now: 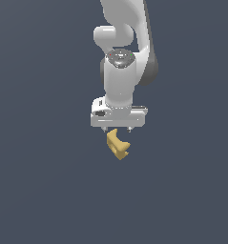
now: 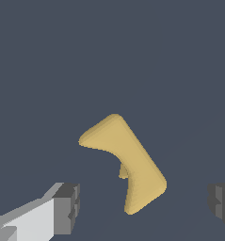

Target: Pick up the object and move it to a goal position.

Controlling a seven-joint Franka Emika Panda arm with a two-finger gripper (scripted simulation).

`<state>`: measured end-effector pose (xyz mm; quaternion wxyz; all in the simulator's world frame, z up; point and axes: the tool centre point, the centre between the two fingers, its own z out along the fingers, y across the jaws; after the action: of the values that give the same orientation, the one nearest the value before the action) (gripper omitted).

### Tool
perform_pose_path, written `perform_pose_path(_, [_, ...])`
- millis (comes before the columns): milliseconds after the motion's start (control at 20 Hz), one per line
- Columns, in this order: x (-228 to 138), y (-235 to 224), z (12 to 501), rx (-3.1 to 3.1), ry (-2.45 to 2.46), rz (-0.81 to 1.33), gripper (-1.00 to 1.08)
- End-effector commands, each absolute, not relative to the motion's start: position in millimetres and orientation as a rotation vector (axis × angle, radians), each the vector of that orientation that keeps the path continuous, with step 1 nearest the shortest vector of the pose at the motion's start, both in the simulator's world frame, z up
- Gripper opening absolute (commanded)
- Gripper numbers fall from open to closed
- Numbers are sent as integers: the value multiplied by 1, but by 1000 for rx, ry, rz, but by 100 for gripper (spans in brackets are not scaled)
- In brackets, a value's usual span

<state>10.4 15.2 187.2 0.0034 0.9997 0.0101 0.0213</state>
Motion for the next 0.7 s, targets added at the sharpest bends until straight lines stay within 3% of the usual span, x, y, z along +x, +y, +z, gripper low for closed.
perform_pose_path(0, [10, 15, 187, 3134, 32, 67, 100])
perform_pose_path(650, [13, -12, 193, 3097, 19, 71, 100])
